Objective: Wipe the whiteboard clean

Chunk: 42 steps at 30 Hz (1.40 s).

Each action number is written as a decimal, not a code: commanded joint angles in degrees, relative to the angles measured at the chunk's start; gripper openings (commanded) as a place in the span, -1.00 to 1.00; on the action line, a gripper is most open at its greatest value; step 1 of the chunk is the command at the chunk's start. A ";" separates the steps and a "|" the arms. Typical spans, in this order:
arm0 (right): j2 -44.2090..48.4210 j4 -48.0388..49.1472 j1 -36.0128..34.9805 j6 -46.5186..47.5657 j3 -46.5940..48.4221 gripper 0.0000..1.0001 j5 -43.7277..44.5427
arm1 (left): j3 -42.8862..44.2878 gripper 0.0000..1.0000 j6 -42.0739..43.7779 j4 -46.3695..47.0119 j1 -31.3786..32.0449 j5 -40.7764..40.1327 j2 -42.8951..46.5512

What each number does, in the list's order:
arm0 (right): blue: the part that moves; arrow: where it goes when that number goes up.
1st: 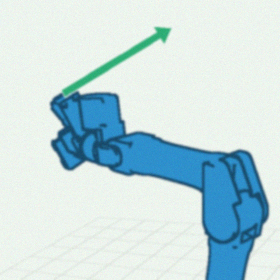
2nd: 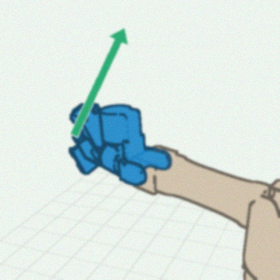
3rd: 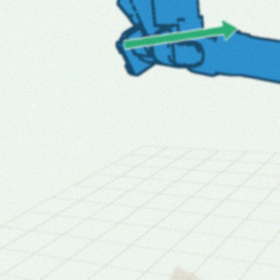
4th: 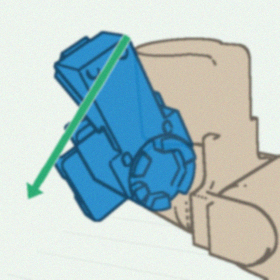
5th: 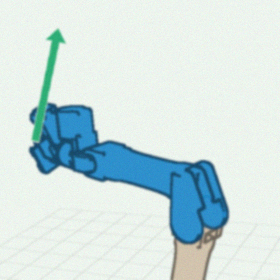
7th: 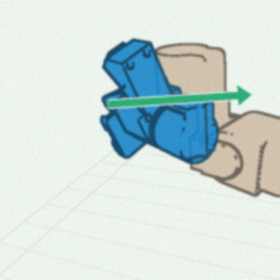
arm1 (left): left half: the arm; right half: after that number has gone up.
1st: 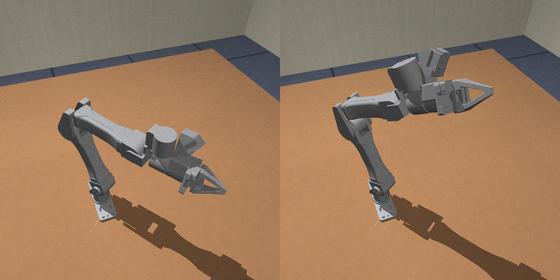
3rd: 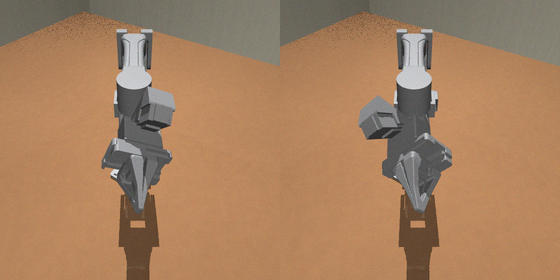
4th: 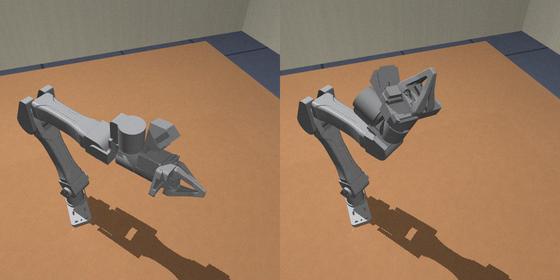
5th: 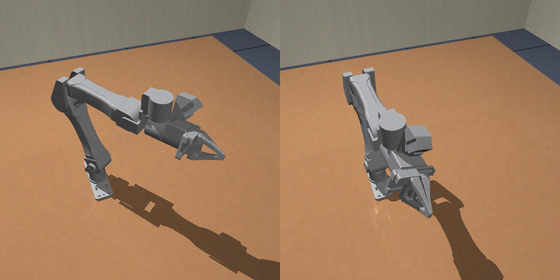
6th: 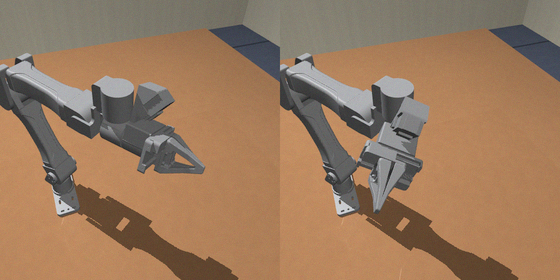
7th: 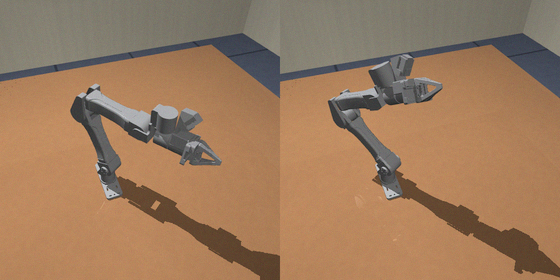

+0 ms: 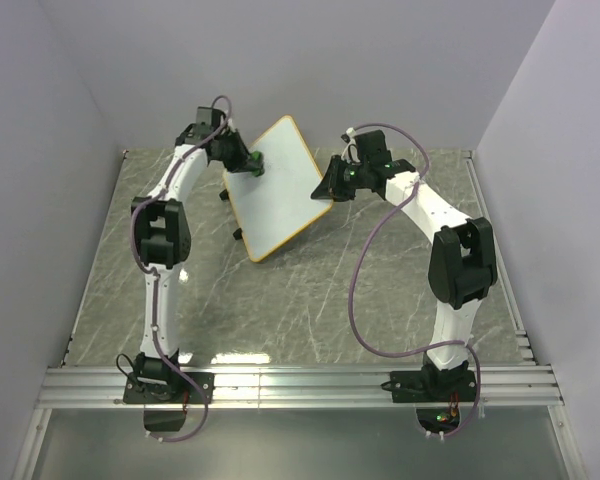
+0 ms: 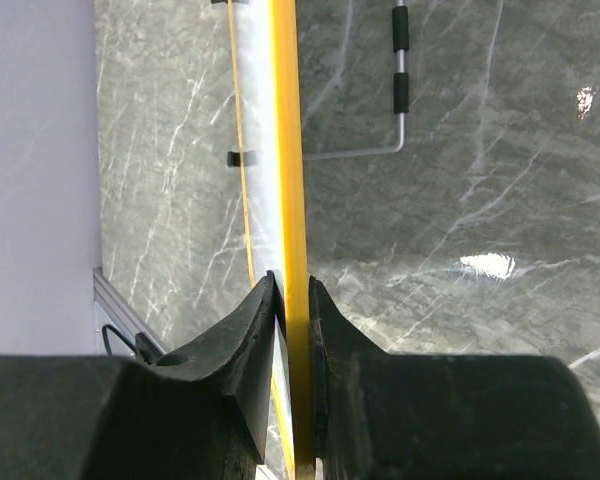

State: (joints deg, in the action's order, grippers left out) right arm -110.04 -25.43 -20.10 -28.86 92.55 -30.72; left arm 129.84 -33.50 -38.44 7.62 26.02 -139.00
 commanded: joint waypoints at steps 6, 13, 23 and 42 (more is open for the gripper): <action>-2.55 -10.60 -2.75 3.99 -3.52 -1.00 4.62 | 0.15 -0.99 -5.44 10.84 7.85 8.18 2.59; -2.20 -11.13 -2.75 4.43 -3.52 -1.00 4.97 | 0.33 -0.99 -7.72 5.66 3.21 -4.83 -2.15; -2.46 -11.04 -2.67 4.43 -4.14 -1.00 5.14 | -1.25 -0.99 -4.30 0.81 -0.06 -9.23 -5.85; -5.54 -11.66 -2.67 4.16 -1.06 -1.00 5.23 | -8.63 -0.99 -3.15 3.10 7.77 0.78 3.47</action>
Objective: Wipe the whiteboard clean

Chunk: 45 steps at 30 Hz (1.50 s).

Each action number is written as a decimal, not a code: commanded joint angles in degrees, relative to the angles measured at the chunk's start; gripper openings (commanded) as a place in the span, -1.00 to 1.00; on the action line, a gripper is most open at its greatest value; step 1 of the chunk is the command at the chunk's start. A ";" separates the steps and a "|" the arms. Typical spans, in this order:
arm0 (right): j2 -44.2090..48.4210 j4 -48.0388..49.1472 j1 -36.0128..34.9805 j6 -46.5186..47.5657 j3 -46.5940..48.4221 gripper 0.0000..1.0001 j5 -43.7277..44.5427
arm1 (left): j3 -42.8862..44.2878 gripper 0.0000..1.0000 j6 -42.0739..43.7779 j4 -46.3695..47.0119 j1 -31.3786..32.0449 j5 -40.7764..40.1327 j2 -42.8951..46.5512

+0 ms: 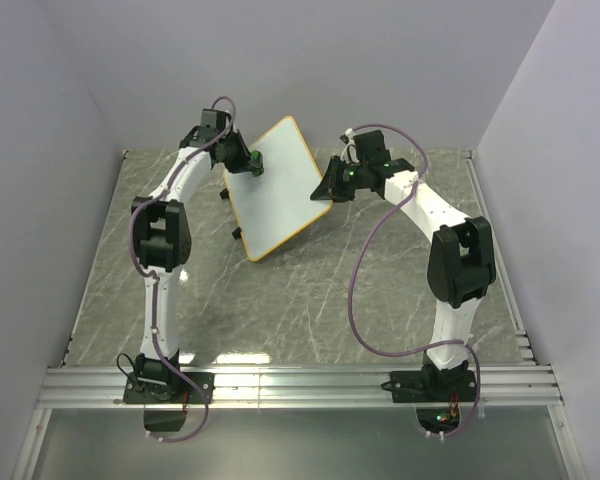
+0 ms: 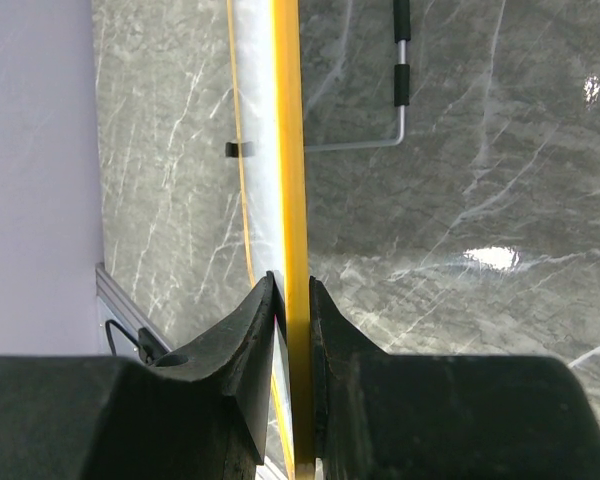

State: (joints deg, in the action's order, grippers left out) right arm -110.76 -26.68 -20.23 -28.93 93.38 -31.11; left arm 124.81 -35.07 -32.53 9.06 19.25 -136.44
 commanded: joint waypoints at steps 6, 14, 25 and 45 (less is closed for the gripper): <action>-4.38 -10.77 -2.62 4.58 -2.24 -1.00 5.80 | 4.56 -0.99 -3.33 -4.38 3.87 4.49 -4.18; -2.10 -10.94 -2.71 5.02 -5.23 -1.00 6.15 | 3.86 -0.99 -7.83 -0.07 -4.93 -1.57 -9.53; -1.74 -11.03 -2.71 5.37 -6.20 -1.00 5.98 | 3.59 -0.99 -8.78 12.48 -2.12 13.61 -8.41; -2.53 -10.68 -2.97 5.55 -6.20 -1.00 6.24 | 2.19 -0.99 -16.17 17.61 0.96 15.48 -3.65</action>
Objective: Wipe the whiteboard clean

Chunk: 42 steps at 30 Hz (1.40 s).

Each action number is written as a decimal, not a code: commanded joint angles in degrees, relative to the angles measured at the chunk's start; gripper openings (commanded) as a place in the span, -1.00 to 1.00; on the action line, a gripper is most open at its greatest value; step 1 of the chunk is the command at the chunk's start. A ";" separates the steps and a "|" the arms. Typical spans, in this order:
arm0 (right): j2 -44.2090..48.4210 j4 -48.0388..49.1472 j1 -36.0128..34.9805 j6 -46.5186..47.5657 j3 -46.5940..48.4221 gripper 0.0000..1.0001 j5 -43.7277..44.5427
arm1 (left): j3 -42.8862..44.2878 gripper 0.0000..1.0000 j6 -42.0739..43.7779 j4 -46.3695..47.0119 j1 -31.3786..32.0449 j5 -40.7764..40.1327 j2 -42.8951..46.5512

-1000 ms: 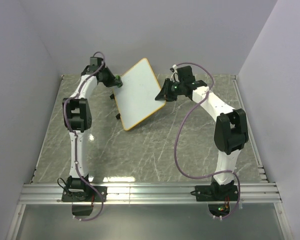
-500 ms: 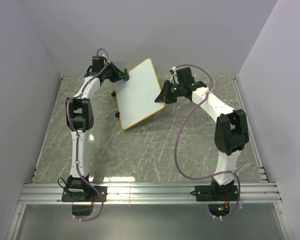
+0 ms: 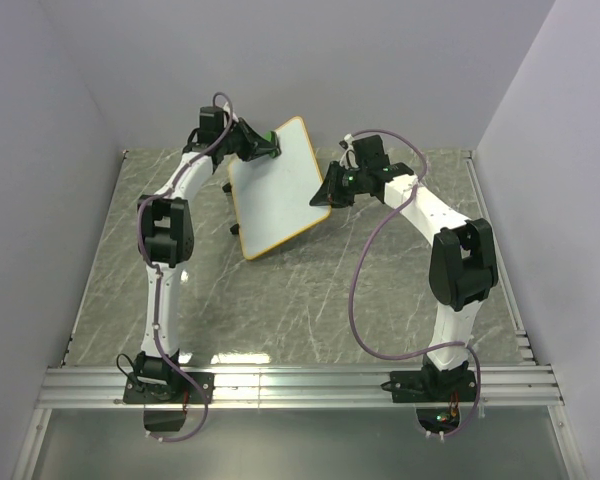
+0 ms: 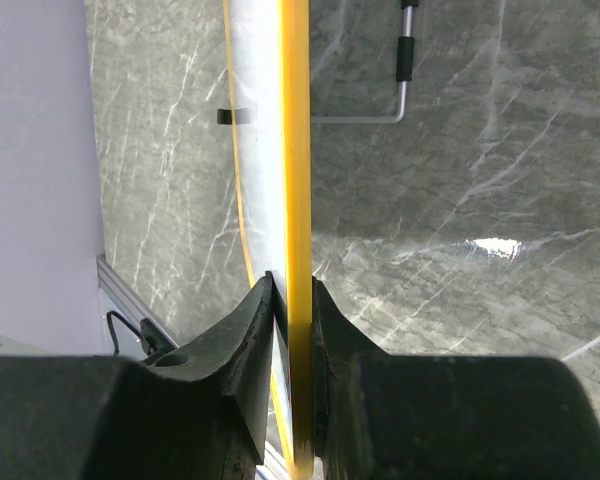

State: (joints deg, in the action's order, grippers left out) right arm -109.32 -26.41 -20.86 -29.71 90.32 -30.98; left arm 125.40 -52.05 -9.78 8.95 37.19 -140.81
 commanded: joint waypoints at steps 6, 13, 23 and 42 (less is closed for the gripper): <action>-3.18 -10.94 -2.43 6.77 -4.10 -1.00 6.72 | -0.15 -0.99 3.79 -14.82 -2.62 -11.25 -0.95; -4.06 -10.94 -2.25 6.60 -3.31 -1.00 6.11 | 0.28 -0.99 7.49 -20.90 -4.47 -14.51 -4.56; -4.24 -11.29 -2.34 6.60 -3.66 -1.00 5.76 | 0.37 -0.99 -2.06 -4.13 -3.94 -2.84 -3.86; -4.24 -11.20 -2.25 6.77 -3.84 -1.00 6.37 | 1.70 -0.99 -1.47 -9.62 -2.09 -12.40 -1.13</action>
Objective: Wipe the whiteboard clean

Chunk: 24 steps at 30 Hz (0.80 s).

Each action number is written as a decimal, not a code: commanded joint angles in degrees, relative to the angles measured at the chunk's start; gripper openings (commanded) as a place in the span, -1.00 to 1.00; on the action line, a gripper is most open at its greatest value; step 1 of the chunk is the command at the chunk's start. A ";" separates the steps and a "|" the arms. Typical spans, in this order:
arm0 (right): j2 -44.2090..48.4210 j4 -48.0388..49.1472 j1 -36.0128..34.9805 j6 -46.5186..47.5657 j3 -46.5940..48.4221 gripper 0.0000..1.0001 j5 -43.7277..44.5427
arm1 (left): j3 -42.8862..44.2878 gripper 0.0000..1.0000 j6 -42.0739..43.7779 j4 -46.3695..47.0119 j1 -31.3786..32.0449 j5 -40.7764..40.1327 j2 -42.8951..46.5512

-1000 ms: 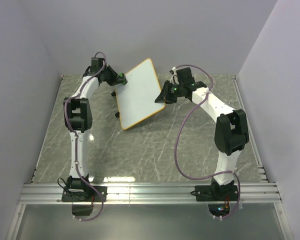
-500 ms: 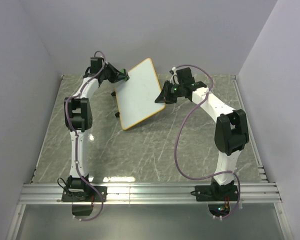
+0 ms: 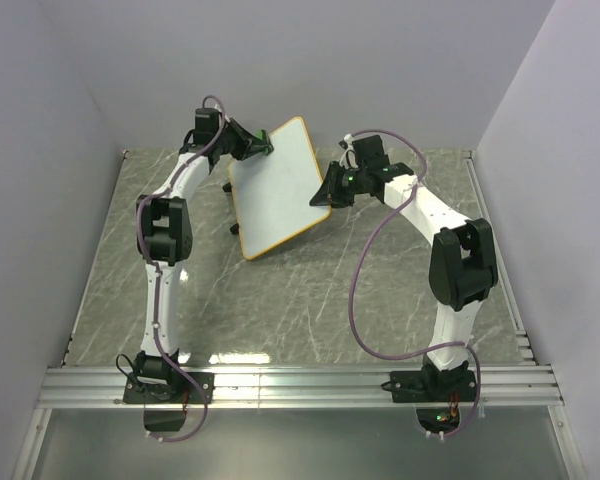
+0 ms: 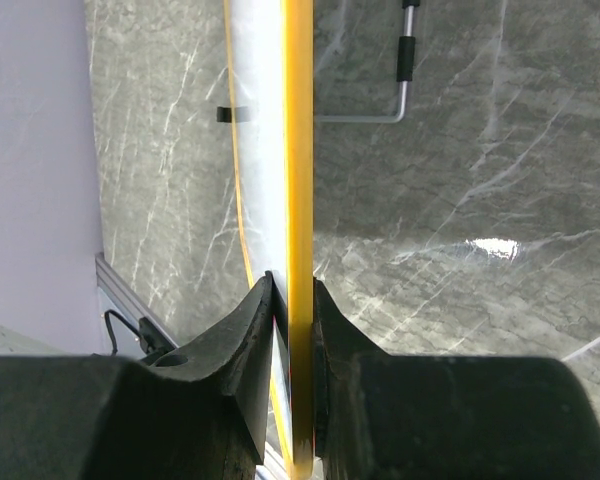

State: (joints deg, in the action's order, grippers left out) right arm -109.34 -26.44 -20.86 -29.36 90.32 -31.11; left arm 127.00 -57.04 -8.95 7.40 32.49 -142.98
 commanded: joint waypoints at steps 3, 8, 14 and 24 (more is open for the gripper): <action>-3.86 -11.09 -2.34 6.51 -4.10 -1.00 6.68 | -1.49 -0.99 6.05 -15.98 -2.56 -7.35 0.42; -4.39 -10.74 -2.25 6.43 -3.66 -1.00 6.59 | -1.32 -0.99 15.70 -26.80 -2.39 -7.17 -1.51; -4.92 -11.44 -2.43 6.60 -1.12 -1.00 7.47 | -10.08 -0.99 19.94 -28.15 -2.74 -9.73 7.33; -2.72 -12.06 -2.25 6.60 4.24 0.48 10.72 | -20.56 -0.99 18.71 -26.29 -7.83 -10.25 24.40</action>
State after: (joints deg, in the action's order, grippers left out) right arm -110.56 -32.60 -22.28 -25.63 93.62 -25.96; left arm 107.07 -39.75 -34.85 1.41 23.70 -125.69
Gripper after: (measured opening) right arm 0.692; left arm 0.080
